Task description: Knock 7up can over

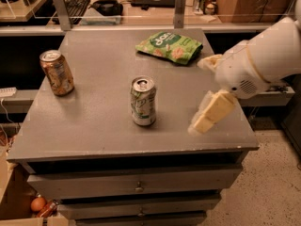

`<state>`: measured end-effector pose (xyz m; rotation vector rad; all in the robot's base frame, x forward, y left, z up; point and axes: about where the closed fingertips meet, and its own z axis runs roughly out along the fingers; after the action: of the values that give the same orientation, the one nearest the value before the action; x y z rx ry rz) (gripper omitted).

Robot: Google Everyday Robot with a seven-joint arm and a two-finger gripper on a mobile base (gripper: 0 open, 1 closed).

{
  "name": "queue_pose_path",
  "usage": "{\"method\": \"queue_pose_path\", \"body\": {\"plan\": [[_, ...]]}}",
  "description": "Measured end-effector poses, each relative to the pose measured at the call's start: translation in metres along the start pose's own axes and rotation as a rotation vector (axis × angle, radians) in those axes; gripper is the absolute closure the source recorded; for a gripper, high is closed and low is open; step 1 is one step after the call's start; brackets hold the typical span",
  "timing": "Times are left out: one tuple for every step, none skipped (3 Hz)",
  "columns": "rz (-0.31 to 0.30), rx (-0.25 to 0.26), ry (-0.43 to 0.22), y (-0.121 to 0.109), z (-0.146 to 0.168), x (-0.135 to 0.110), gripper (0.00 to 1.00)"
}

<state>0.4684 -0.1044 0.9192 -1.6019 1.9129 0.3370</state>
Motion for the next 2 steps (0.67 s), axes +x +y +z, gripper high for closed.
{"method": "queue_pose_path", "body": {"plan": [[-0.013,-0.03,-0.197,-0.005,0.04,-0.031,0.0],[-0.001,-0.042,-0.335,-0.011,0.068,-0.048,0.0]]}}
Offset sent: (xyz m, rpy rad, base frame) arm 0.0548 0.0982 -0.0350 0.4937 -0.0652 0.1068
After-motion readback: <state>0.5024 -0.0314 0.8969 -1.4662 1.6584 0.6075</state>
